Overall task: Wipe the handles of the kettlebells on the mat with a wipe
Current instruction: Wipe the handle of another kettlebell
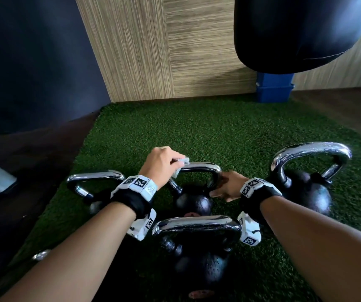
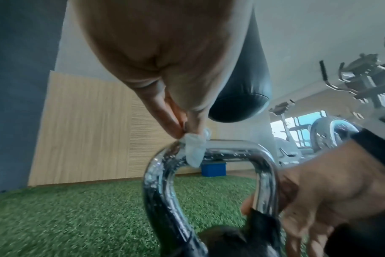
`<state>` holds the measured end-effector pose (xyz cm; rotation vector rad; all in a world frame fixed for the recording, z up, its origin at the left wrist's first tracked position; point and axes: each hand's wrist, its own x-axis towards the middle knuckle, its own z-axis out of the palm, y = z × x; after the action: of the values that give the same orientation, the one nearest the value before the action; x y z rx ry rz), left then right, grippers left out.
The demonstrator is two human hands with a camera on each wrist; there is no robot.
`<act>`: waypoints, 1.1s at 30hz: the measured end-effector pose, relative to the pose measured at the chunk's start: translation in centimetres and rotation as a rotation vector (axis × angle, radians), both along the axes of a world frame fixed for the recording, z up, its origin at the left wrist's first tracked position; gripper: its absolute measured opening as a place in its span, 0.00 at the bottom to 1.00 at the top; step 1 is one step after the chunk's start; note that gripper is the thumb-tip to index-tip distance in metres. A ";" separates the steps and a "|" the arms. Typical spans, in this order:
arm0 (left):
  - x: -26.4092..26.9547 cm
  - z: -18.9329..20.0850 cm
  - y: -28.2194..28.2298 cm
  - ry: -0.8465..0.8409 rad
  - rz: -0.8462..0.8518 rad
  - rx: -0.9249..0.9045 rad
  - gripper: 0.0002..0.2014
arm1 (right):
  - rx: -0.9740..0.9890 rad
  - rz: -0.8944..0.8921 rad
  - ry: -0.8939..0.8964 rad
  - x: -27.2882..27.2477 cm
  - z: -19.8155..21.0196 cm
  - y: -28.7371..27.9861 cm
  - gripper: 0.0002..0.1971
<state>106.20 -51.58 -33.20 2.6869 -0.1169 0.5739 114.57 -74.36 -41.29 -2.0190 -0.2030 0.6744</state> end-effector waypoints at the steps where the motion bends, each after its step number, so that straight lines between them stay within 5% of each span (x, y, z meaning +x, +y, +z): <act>1: -0.1 0.0 0.8 0.006 0.028 -0.012 0.11 | 0.012 -0.001 -0.007 0.0 -0.4 0.3 0.21; 14: -0.2 -2.4 4.7 0.159 0.263 -0.317 0.09 | 0.077 -0.051 -0.083 0.6 -3.0 0.7 0.21; 18: -0.1 -3.7 5.2 0.114 0.241 -0.416 0.06 | 0.069 -0.053 -0.074 0.8 -3.1 0.6 0.23; 23: 0.0 -6.2 5.9 0.313 0.197 -0.857 0.13 | 0.063 -0.061 -0.058 0.7 -3.2 0.5 0.23; 33: -0.6 -10.7 3.2 0.345 0.207 -1.070 0.13 | 0.028 -0.034 -0.156 0.4 -2.8 0.1 0.21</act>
<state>105.58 -48.42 -43.89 1.7021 0.4441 0.1275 114.95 -74.22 -44.12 -2.0446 -0.2673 0.4908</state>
